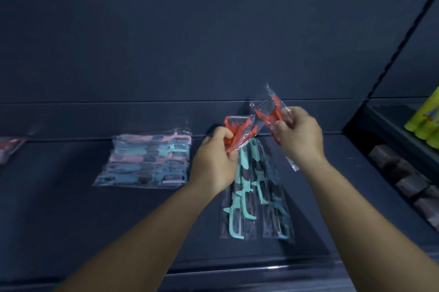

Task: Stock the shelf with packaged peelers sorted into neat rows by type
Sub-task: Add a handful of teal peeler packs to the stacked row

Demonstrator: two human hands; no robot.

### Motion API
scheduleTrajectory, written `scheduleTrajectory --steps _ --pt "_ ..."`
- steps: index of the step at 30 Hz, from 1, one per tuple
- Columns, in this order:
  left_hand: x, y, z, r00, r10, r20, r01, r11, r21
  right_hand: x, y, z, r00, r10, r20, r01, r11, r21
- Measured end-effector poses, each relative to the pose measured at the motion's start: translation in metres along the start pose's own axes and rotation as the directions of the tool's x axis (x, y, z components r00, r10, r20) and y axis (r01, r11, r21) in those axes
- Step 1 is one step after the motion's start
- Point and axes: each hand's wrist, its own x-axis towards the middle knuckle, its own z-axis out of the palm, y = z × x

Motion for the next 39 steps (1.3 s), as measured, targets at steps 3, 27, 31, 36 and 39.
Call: scheduleTrajectory --steps 3,27,31,36,39 --pt "-0.005 -0.003 -0.026 0.996 0.048 -0.069 -0.043 0.997 0.065 -0.009 -0.023 0.008 0.997 -0.004 0.076 -0.003 0.996 0.091" --pt "-0.147 -0.243 -0.315 0.994 -0.084 -0.063 0.102 0.911 0.399 -0.249 -0.196 0.273 0.826 0.154 0.543 -0.324 0.917 0.234" --pt "-0.147 -0.261 -0.327 1.000 -0.020 -0.023 0.028 0.904 0.426 -0.263 -0.205 0.286 0.856 0.204 0.475 -0.372 0.882 0.291" --pt "-0.124 -0.270 -0.323 0.999 0.029 0.037 -0.043 0.882 0.470 -0.261 -0.200 0.283 0.916 0.189 0.353 -0.310 0.893 0.326" --pt "-0.103 -0.273 -0.313 0.995 0.072 0.073 -0.100 0.854 0.511 -0.252 -0.196 0.275 0.943 0.186 0.275 -0.254 0.939 0.233"
